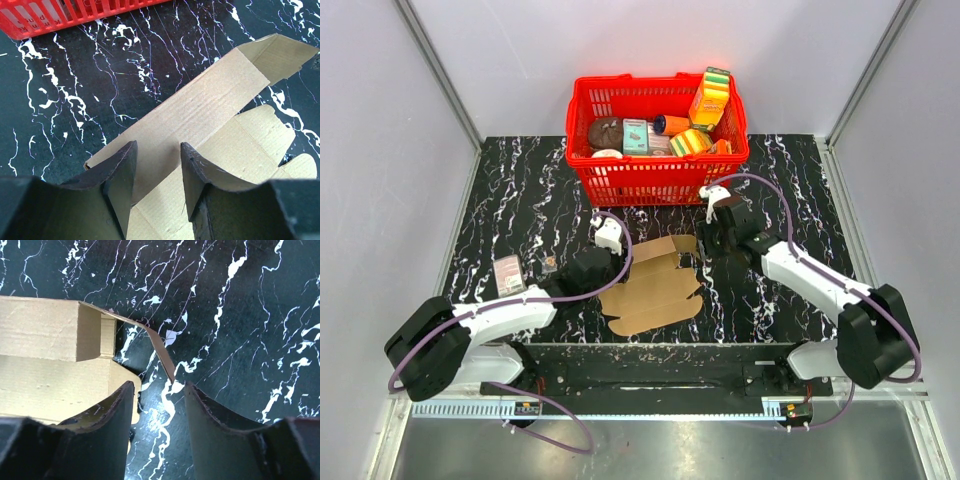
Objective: Fold the paper box
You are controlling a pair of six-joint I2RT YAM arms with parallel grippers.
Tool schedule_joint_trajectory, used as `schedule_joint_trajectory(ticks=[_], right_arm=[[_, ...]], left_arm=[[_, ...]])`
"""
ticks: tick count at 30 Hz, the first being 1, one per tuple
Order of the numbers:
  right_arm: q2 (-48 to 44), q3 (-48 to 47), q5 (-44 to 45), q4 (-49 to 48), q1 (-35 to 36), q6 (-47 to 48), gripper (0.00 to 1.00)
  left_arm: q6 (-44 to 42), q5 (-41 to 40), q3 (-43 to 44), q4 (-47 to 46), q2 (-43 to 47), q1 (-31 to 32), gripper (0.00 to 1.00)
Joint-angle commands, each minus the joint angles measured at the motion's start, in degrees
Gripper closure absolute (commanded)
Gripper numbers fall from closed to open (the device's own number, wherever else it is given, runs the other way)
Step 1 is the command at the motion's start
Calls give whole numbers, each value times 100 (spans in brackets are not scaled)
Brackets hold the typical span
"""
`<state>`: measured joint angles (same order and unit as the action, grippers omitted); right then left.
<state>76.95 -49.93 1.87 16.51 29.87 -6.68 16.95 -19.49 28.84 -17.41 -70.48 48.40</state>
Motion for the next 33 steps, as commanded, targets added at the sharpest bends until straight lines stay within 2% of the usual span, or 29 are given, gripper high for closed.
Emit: schedule_joint_trajectory(ticks=[1, 18, 22, 27, 33], right_arm=[[276, -377, 15, 10, -16, 605, 51], [1015, -623, -90, -289, -25, 1054, 65], [1024, -632, -143, -315, -25, 1037, 81], [980, -570, -116, -333, -25, 1019, 87], [945, -491, -108, -359, -25, 1046, 100]], left_arm=[[54, 156, -54, 150, 78, -15, 56], [45, 129, -45, 203, 104, -15, 56], [28, 120, -1, 229, 113, -15, 56], [10, 103, 78, 264, 104, -15, 56], [-86, 59, 253, 396, 122, -15, 54]])
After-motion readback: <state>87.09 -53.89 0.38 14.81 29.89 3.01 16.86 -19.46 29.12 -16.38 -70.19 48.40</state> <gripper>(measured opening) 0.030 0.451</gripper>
